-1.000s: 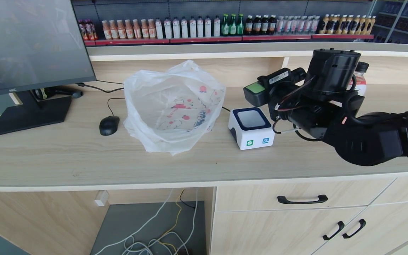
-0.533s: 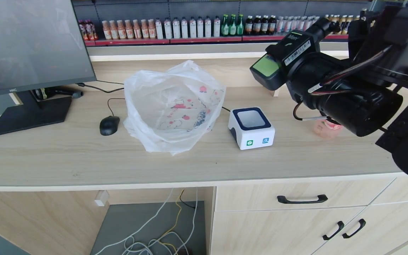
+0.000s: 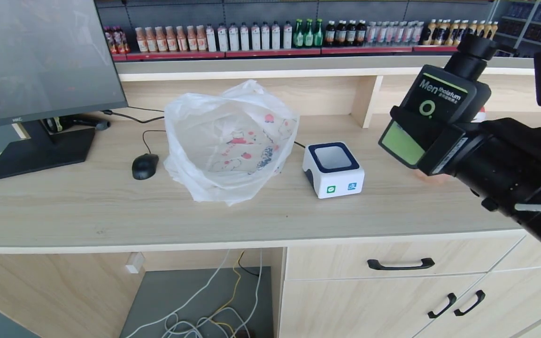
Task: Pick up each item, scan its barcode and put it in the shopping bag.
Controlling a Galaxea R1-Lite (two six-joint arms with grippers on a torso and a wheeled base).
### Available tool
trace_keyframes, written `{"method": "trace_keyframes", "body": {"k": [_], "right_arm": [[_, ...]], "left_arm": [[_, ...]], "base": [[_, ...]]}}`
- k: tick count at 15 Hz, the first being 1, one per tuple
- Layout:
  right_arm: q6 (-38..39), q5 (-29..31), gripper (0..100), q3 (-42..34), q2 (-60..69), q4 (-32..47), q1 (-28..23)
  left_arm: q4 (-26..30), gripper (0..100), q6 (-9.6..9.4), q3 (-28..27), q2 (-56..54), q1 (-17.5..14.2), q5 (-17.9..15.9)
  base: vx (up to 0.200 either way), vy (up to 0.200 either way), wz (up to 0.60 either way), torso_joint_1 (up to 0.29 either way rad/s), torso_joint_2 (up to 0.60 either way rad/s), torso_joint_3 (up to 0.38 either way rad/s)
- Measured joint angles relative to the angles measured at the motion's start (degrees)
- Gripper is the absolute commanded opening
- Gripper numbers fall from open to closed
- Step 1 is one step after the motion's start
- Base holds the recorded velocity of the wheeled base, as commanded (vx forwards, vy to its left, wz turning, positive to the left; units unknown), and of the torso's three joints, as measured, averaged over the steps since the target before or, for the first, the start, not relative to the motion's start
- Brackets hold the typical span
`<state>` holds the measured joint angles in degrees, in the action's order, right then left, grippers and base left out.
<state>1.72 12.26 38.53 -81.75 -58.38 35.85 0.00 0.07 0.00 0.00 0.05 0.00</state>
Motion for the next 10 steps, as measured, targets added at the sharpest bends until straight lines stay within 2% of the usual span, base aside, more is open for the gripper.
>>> {"method": "trace_keyframes", "body": {"k": [2, 4, 10], "right_arm": [[-7.41, -0.39, 0, -6.21, 4.39, -0.29, -0.16], [-11.51, -0.63, 0, -8.98, 7.5, -0.79, -0.16], [-14.54, -0.52, 0, -11.01, 11.91, -0.79, -2.06]], "left_arm": [[0.0, 100, 0.0, 0.0, 0.02, 0.0, 0.0], [0.0, 100, 0.0, 0.0, 0.02, 0.0, 0.0], [0.0, 100, -0.05, 0.0, 0.0, 0.05, 0.0]], "base": [[0.0, 0.0, 0.0, 0.0, 0.0, 0.0], [0.0, 0.0, 0.0, 0.0, 0.0, 0.0], [0.0, 0.0, 0.0, 0.0, 0.0, 0.0]]}}
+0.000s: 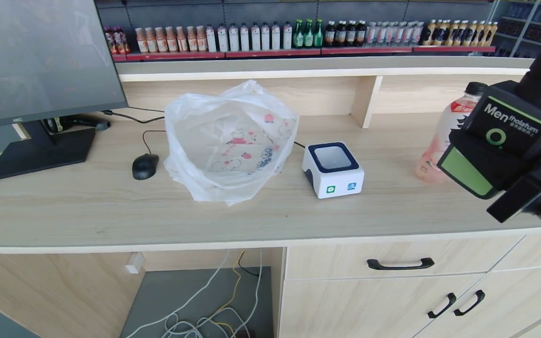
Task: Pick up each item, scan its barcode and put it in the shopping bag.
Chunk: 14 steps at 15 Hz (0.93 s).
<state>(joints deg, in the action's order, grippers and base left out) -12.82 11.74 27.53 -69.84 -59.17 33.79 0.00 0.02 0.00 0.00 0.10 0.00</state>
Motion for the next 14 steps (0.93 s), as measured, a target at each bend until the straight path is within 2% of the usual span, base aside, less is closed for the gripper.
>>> {"method": "trace_keyframes", "body": {"k": [4, 14], "right_arm": [[4.49, 0.27, 0, -0.2, 0.27, 0.06, -1.83], [4.43, 0.38, 0, 0.39, -1.49, 0.52, -3.84]], "left_arm": [[0.0, 100, 0.16, 0.0, 0.02, -0.1, -0.02], [0.0, 100, 0.16, 0.0, 0.0, -0.05, 0.0]], "base": [[0.0, 0.2, 0.0, 0.0, 0.0, 0.005], [0.0, 0.2, 0.0, 0.004, 0.0, 0.001]]}}
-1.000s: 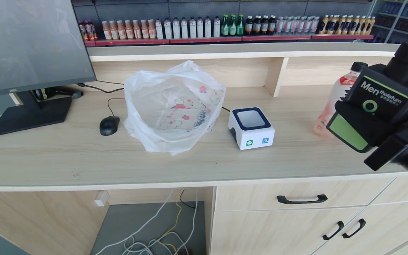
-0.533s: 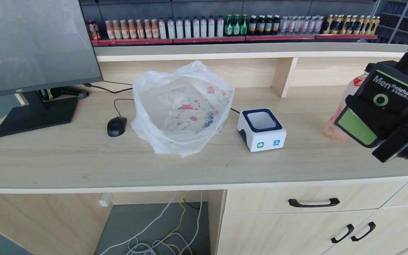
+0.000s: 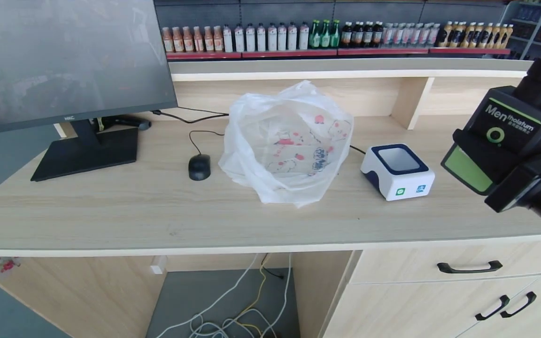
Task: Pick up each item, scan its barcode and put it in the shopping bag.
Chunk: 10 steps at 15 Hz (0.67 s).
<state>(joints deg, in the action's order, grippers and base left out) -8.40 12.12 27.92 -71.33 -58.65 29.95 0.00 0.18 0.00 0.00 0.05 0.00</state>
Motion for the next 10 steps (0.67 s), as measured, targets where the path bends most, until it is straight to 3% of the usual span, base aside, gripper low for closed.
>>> {"method": "trace_keyframes", "body": {"k": [2, 10], "right_arm": [[-0.84, 0.0, 0, 4.08, -1.63, -0.11, -0.16], [-1.76, -0.95, 0, 19.79, -14.67, -0.09, 2.84]], "left_arm": [[0.02, 100, -0.13, 0.0, 0.02, 0.0, 0.0], [0.0, 100, -0.18, 0.0, 0.0, 0.0, 0.0]], "base": [[0.0, 0.2, 0.0, -0.002, 0.0, 0.007], [0.0, 0.0, 0.0, 0.0, 0.0, 0.0]]}}
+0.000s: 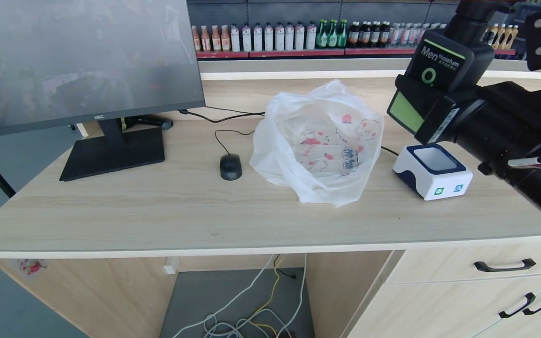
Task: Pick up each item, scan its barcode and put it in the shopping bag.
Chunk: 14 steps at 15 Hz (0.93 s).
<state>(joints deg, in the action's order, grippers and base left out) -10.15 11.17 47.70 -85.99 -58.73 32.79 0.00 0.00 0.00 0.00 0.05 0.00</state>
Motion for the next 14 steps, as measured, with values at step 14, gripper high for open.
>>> {"method": "trace_keyframes", "body": {"k": [14], "right_arm": [[5.45, 0.33, 0, 25.48, -27.12, -0.06, 4.17]], "left_arm": [[0.0, 100, 0.0, 0.0, 0.02, 0.0, 0.0]], "base": [[0.0, 0.0, 0.0, 0.0, 0.0, 0.0]]}}
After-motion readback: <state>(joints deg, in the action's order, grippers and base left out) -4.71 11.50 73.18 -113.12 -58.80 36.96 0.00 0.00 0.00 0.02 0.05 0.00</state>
